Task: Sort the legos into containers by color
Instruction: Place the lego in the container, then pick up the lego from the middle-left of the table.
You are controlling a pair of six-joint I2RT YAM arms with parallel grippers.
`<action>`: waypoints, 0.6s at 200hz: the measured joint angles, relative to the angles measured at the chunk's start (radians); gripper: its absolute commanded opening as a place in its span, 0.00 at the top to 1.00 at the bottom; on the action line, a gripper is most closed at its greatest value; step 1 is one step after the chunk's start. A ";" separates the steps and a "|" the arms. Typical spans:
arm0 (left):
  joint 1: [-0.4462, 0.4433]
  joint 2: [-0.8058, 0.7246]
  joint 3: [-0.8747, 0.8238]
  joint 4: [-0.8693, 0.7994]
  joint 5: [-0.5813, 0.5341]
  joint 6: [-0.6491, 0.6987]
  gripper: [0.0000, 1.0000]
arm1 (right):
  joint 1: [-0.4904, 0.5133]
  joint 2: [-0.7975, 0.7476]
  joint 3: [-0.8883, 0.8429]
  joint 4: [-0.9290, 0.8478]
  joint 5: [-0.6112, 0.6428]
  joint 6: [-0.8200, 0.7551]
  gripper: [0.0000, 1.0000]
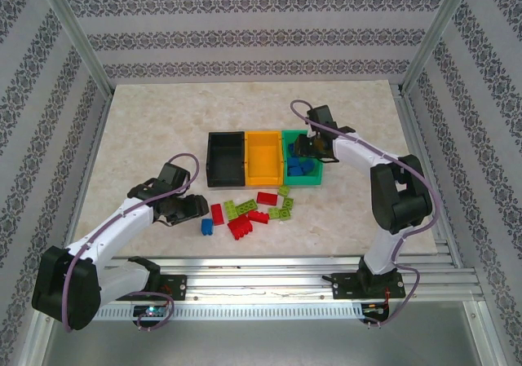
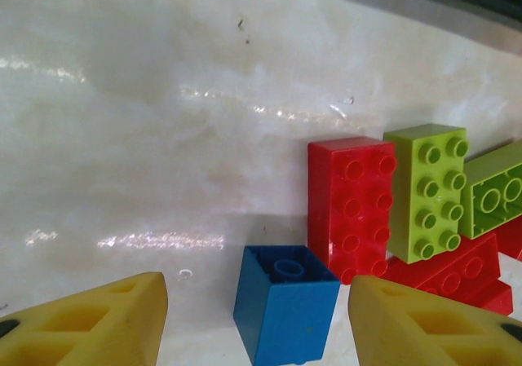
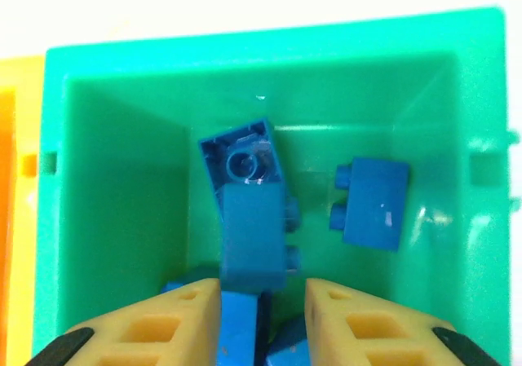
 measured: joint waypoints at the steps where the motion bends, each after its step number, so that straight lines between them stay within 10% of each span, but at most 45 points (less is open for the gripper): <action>1: 0.000 0.000 0.000 0.000 0.000 0.000 0.39 | -0.002 0.001 0.002 0.000 0.000 0.000 0.62; 120: -0.041 0.043 0.008 -0.049 0.077 -0.011 0.41 | -0.001 -0.127 -0.118 0.056 -0.046 -0.020 0.52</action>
